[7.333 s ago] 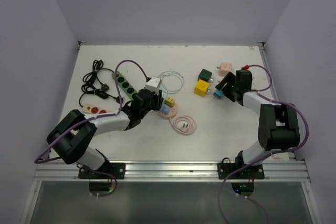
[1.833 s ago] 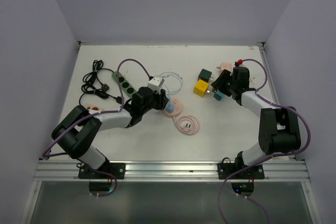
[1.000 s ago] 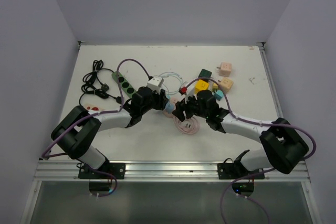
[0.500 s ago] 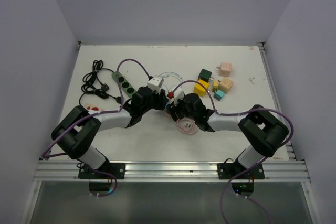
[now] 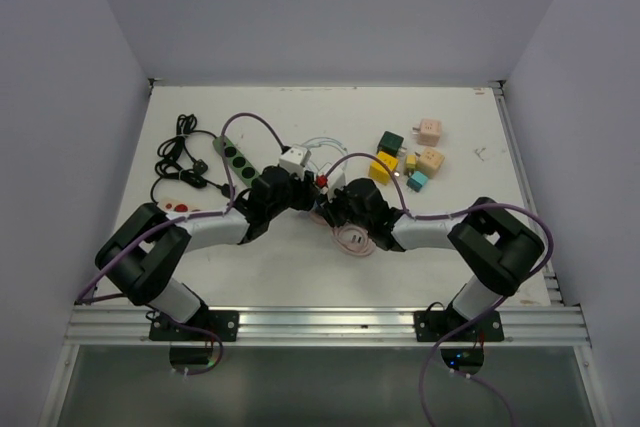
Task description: Pull the plug off the socket
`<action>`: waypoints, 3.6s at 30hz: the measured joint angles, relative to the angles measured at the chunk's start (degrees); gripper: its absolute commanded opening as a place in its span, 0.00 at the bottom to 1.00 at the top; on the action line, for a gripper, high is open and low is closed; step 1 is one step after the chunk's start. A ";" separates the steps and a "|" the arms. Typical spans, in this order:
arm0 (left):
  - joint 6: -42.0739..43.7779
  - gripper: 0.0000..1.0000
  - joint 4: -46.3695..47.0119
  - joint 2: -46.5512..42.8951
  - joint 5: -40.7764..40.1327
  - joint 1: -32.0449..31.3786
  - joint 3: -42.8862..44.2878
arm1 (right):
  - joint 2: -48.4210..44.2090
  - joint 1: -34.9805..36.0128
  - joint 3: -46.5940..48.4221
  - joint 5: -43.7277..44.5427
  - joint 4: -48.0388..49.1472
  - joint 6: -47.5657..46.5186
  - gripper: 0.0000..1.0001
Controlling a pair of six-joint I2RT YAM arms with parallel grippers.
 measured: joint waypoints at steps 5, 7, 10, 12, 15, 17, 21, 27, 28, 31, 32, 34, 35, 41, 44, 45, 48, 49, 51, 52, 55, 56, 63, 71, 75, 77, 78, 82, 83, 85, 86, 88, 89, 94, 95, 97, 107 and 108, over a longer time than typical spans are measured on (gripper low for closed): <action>-0.57 0.50 -0.42 -1.55 -0.66 -0.02 -1.25 | 0.00 0.00 -0.90 -1.57 1.55 -0.02 0.00; -0.76 0.50 -0.48 -2.51 -0.81 -0.11 -2.12 | -0.02 0.00 -1.44 -2.36 2.45 -0.04 0.00; -1.40 0.50 -0.70 -4.48 -1.01 -0.11 -3.80 | -0.22 0.02 -2.23 -3.41 3.54 -0.07 0.00; -1.62 0.50 -0.85 -5.38 -0.79 -0.07 -4.55 | -0.55 0.02 -2.58 -3.98 3.61 -0.09 0.00; -1.97 0.50 -0.85 -5.57 -0.31 0.00 -4.79 | -0.81 -0.02 -2.99 -4.28 3.80 -0.11 0.00; -2.01 0.50 -0.85 -5.64 -0.13 0.02 -4.87 | -0.87 -0.07 -3.10 -4.46 3.85 -0.11 0.00; -2.03 0.47 -0.87 -5.66 0.46 0.04 -4.87 | -1.22 -0.13 -3.32 -4.70 3.74 -0.02 0.00; -2.62 0.29 -0.20 -4.39 2.56 0.00 -3.89 | -1.86 -2.62 -3.32 -8.28 3.19 3.23 0.00; -2.69 0.23 -0.13 -4.07 2.91 0.00 -3.58 | -1.99 -3.48 -3.32 -9.25 2.99 4.20 0.00; -2.93 0.18 0.33 -3.10 3.87 0.00 -2.82 | -2.10 -5.64 -3.32 -12.35 2.84 6.58 0.00; -2.93 0.17 0.44 -2.89 4.04 0.00 -2.69 | -2.10 -6.12 -3.32 -13.14 2.75 7.06 0.00; -2.91 0.14 0.52 -2.54 4.46 0.00 -2.47 | -2.19 -6.62 -3.30 -14.03 2.47 7.63 0.00; -2.91 0.13 0.66 -2.29 4.63 0.00 -2.34 | -2.27 -6.84 -3.30 -14.43 2.34 7.72 0.00; -2.86 0.08 1.29 0.31 5.95 0.02 -0.31 | -4.07 -6.01 -3.30 -11.34 -0.39 4.28 0.00; -2.82 0.05 1.25 1.14 6.36 0.02 0.57 | -5.51 -2.45 -3.30 -6.21 -2.19 -0.79 0.00; -2.75 0.05 1.25 1.36 6.32 0.04 0.72 | -6.01 -1.49 -3.26 -4.70 -2.45 -2.40 0.00; -2.75 0.04 1.14 1.92 6.16 0.33 1.38 | -6.60 0.92 -2.47 -0.72 -3.85 -6.34 0.00; -2.78 0.04 1.11 2.03 6.16 0.39 1.49 | -6.60 1.38 -2.27 0.13 -4.13 -7.19 0.00; -2.75 0.04 1.14 2.19 6.12 0.44 1.64 | -6.60 1.77 -2.08 1.03 -4.42 -8.04 0.00; -2.75 0.04 1.14 2.23 6.12 0.44 1.66 | -6.60 1.79 -1.99 1.14 -4.57 -8.20 0.00; -2.75 0.06 1.14 2.23 6.05 0.44 1.66 | -6.60 1.90 -1.07 1.55 -6.36 -8.39 0.00; -2.75 0.08 1.14 2.21 6.01 0.46 1.66 | -6.60 1.97 -0.76 1.79 -7.04 -8.41 0.00; -2.62 0.09 1.03 2.25 4.70 0.55 1.66 | -10.12 2.95 -2.14 1.57 -7.45 -6.40 0.03; -2.47 0.10 1.03 2.21 3.15 0.59 1.66 | -18.40 3.34 -4.07 3.32 -9.40 -4.31 0.04; -2.45 0.13 0.70 1.92 2.16 0.59 1.66 | -21.38 3.34 -6.43 7.93 -10.88 -4.04 0.05; -2.45 0.15 0.46 1.79 1.73 0.59 1.66 | -22.73 3.41 -8.22 11.50 -11.93 -3.21 0.08; -2.45 0.15 0.39 1.73 1.64 0.59 1.64 | -23.30 3.43 -8.90 13.31 -12.79 -2.60 0.09; -2.45 0.18 0.00 1.38 1.27 0.59 1.53 | -24.55 3.30 -11.10 17.31 -13.92 -0.70 0.16; -2.45 0.18 -0.07 1.25 1.11 0.59 1.40 | -24.41 3.28 -11.37 17.33 -13.92 -0.37 0.18; -2.45 0.19 -0.15 0.87 0.79 0.61 1.11 | -23.96 3.30 -11.56 17.09 -13.81 0.11 0.25; -2.45 0.20 -0.17 0.70 0.66 0.66 0.92 | -23.47 3.34 -11.56 16.94 -13.60 0.28 0.27; -2.45 0.20 -0.20 0.48 0.57 0.70 0.74 | -22.29 3.34 -11.56 16.31 -13.42 0.55 0.40; -2.45 0.21 -0.24 0.44 0.55 0.72 0.74 | -21.66 3.34 -11.56 15.50 -13.44 0.79 0.45; -2.45 0.23 -0.26 0.44 0.55 0.72 0.74 | -21.33 3.54 -11.65 11.10 -13.33 1.57 0.65; -2.43 0.23 -0.26 0.44 0.55 0.72 0.74 | -21.68 3.61 -11.85 10.01 -13.33 1.66 0.69; -2.43 0.24 -0.26 0.44 0.55 0.72 0.74 | -22.77 3.65 -12.55 7.02 -13.44 2.01 0.77; -2.05 0.46 -0.46 0.33 0.55 0.81 0.63 | -35.08 3.41 -13.70 4.04 -14.08 8.09 0.82; -1.90 0.48 -0.48 0.26 0.57 0.90 0.55 | -35.58 2.93 -13.35 5.33 -14.25 9.25 0.81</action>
